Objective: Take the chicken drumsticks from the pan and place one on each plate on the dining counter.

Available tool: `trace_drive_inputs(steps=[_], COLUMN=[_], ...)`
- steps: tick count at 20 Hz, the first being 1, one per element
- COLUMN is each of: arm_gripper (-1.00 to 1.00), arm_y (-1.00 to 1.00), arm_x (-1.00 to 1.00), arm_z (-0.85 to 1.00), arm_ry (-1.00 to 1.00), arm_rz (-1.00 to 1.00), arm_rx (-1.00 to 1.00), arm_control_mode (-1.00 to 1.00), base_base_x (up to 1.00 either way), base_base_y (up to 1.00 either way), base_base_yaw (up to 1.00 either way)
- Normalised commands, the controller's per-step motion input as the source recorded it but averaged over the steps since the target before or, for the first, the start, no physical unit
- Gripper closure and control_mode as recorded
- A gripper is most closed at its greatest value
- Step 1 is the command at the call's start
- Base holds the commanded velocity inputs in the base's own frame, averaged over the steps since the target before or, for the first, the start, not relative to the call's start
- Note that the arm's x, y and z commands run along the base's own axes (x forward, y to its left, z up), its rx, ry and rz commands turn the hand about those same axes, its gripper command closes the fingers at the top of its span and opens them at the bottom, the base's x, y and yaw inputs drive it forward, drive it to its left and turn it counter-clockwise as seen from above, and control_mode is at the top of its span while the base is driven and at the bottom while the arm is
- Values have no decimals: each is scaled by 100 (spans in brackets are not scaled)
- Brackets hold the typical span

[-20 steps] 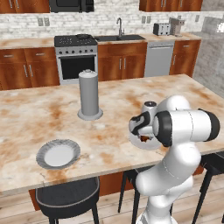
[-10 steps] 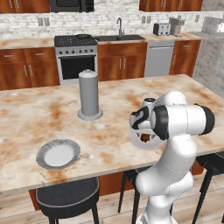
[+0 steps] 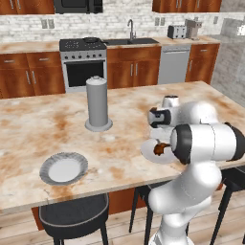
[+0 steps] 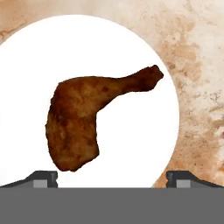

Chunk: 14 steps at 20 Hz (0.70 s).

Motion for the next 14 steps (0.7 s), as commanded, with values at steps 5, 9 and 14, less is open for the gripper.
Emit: trace_drive_inputs(steps=[5,9,14], arm_gripper=[-100,-100,-100], arm_y=[7,15,18], arm_x=[-83,-89,-81], arm_z=[49,37,31], arm_ry=[1,0,0], arm_rz=[0,0,0], arm_rx=[7,8,2], arm_control_mode=[-100,-100,-100], base_base_x=[0,0,0], base_base_y=[0,0,0], base_base_yaw=[0,0,0])
